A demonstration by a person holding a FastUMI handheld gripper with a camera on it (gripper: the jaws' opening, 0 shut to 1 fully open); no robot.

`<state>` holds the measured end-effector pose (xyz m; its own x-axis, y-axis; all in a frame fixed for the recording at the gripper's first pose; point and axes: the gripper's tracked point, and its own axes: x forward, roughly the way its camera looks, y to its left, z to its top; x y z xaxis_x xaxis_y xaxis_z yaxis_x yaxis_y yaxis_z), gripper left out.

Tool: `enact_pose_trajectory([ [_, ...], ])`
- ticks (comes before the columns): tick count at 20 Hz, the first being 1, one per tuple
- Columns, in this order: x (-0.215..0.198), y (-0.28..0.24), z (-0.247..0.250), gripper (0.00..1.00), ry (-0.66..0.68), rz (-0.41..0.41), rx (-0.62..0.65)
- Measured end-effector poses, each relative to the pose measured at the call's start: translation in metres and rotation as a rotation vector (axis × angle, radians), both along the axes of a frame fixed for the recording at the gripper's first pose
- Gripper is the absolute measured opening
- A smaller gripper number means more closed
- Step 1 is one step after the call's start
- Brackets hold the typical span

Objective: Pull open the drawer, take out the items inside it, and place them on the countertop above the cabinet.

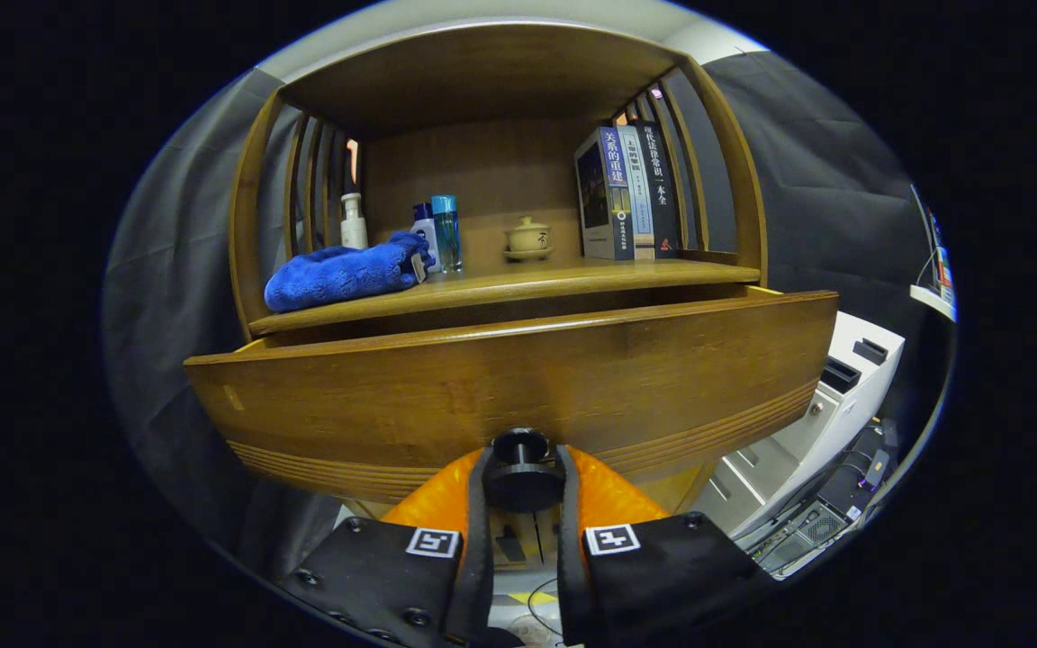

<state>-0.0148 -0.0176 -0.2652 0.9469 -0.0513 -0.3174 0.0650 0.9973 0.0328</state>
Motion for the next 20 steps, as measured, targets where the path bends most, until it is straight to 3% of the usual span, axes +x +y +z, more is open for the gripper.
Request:
enact_pose_trajectory([
  [20, -0.086, 0.003, -0.011, 0.37, 0.065, -0.017, -0.009],
])
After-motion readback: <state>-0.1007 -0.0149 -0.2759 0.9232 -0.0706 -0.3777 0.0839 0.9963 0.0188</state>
